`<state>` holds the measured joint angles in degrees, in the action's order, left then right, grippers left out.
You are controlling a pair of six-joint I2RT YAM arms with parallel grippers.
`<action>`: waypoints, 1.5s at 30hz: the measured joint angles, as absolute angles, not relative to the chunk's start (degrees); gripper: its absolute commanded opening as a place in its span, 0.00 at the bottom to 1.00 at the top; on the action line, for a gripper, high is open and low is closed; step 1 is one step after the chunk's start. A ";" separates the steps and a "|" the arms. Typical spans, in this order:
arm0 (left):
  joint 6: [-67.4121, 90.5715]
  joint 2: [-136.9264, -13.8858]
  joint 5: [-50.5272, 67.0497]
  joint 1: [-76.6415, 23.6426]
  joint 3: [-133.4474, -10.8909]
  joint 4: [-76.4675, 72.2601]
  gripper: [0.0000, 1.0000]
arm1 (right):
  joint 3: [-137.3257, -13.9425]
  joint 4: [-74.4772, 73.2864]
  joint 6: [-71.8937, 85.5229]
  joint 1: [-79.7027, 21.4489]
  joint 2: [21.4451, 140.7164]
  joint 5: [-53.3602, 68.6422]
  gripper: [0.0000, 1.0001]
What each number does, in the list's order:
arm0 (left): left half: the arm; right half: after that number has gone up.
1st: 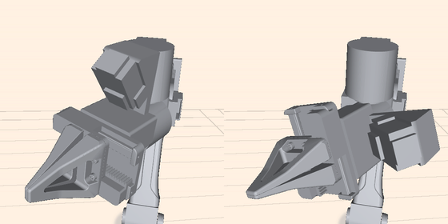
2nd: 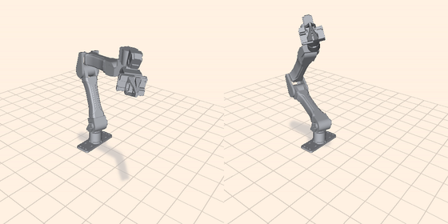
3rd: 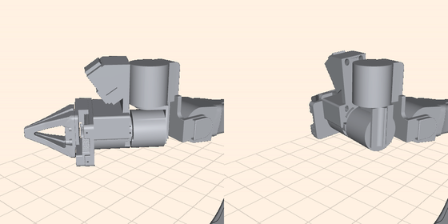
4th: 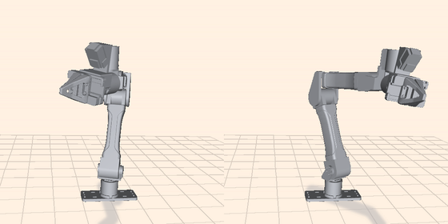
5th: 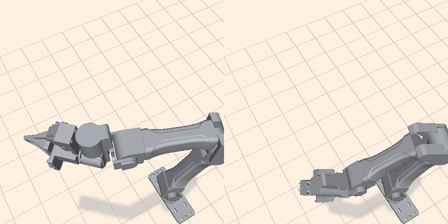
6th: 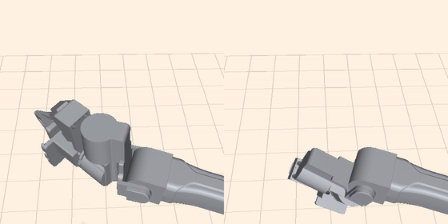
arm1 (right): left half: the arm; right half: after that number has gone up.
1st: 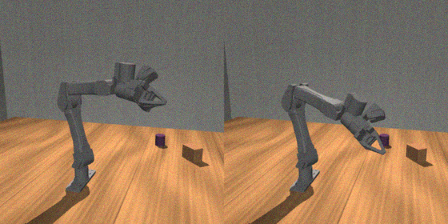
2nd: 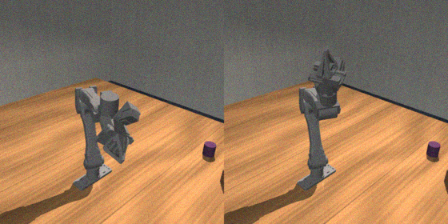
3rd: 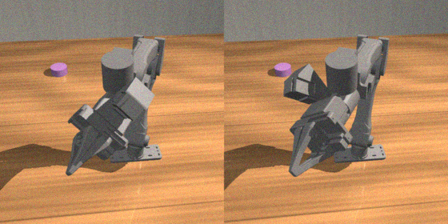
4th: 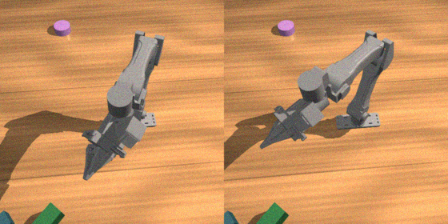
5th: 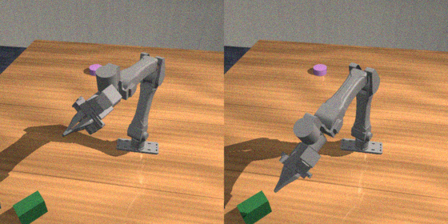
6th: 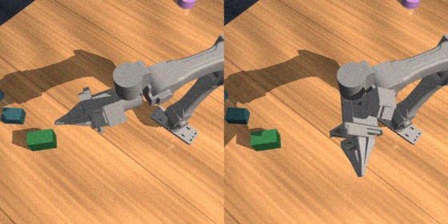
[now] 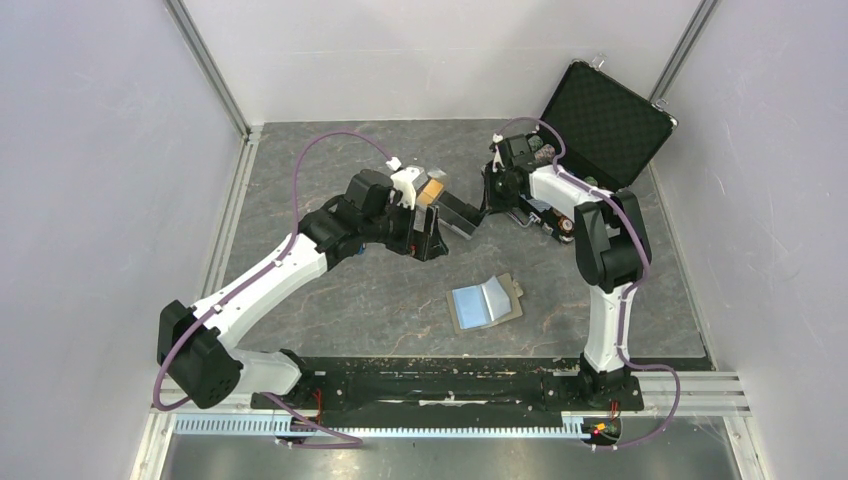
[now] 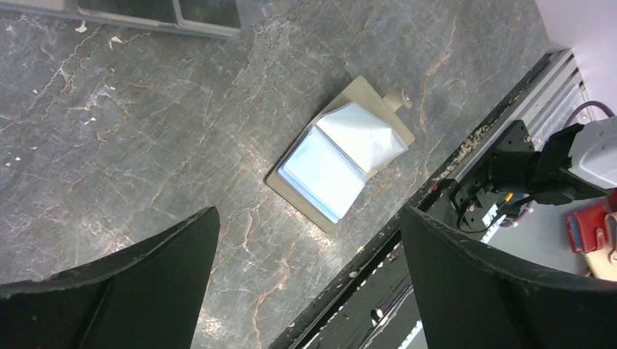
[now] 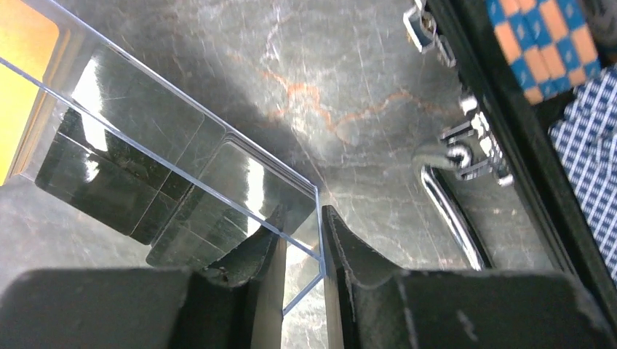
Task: Put the credit cards into the card holder
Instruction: Move the storage box to the center of the board, then move the card holder to the center of the board.
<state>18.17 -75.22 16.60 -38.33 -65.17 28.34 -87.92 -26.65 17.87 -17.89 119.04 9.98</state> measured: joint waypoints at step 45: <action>32.75 -70.98 13.80 -38.30 -55.22 26.02 1.00 | -63.16 -30.00 7.92 -26.59 89.73 16.16 0.92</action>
